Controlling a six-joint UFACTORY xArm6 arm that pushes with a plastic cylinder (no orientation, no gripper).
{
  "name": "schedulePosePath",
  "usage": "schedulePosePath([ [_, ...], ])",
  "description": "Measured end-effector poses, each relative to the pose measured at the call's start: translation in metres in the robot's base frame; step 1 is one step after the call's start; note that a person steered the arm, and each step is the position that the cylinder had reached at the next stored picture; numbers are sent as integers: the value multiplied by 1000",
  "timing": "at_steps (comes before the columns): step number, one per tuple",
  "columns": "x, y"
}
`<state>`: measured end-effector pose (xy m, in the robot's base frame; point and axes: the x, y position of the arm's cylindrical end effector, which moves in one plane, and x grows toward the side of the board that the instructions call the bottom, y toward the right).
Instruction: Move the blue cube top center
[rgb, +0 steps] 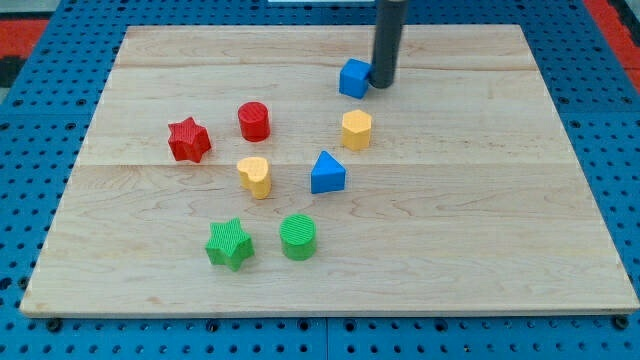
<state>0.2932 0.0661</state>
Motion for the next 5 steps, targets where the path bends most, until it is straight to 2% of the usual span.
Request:
schedulePosePath([
  [1,-28,-41],
  [2,1,-4],
  [3,11,-60],
  [5,14,-106],
])
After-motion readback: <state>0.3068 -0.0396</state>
